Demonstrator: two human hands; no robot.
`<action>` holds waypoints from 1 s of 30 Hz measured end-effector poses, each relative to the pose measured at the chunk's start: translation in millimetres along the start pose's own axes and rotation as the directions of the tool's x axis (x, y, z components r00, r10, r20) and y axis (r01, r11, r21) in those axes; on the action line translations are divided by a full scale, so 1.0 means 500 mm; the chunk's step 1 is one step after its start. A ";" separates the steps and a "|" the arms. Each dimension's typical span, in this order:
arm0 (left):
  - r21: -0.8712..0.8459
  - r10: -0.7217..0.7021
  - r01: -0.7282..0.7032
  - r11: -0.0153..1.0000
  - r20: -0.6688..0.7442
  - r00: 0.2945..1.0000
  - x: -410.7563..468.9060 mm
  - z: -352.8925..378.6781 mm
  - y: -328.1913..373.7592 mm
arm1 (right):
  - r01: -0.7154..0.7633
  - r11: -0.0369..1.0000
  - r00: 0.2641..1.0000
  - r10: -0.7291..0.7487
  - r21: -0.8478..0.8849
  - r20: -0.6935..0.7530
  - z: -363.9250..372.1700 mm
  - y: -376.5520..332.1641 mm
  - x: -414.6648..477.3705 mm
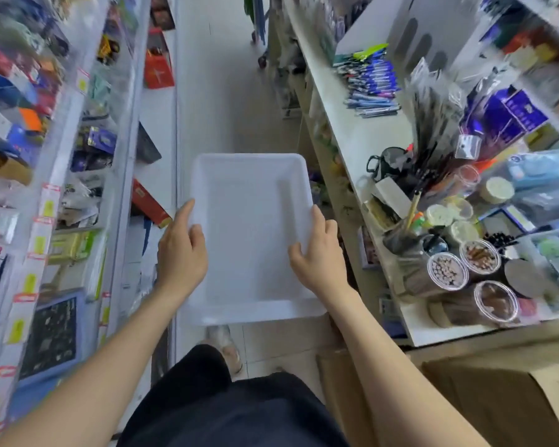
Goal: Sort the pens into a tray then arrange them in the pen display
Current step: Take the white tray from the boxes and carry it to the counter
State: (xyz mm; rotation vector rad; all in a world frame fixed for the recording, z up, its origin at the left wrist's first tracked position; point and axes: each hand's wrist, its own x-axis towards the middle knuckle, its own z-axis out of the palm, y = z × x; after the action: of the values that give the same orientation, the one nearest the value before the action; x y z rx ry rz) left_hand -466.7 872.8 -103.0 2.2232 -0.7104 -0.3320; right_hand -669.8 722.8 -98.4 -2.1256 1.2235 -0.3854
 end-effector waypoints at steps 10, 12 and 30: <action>-0.046 0.053 -0.051 0.998 0.035 0.998 0.541 0.035 0.035 | -0.123 0.989 0.986 0.112 -0.084 -0.122 0.101 -0.165 0.490; -0.037 0.081 -0.079 0.996 0.066 0.995 0.634 0.039 0.052 | -0.166 0.982 0.975 0.151 -0.087 -0.162 0.106 -0.199 0.570; -0.039 0.424 -0.439 0.898 0.347 0.837 1.310 0.334 0.353 | -0.463 0.863 0.740 0.503 0.203 -0.446 0.068 -0.136 1.144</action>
State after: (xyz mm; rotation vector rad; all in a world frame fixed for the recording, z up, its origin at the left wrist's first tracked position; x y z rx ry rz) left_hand -77.2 293.0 -94.6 1.9830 -1.3959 -0.4871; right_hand -308.0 273.7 -115.1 -1.5880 1.9545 -0.7450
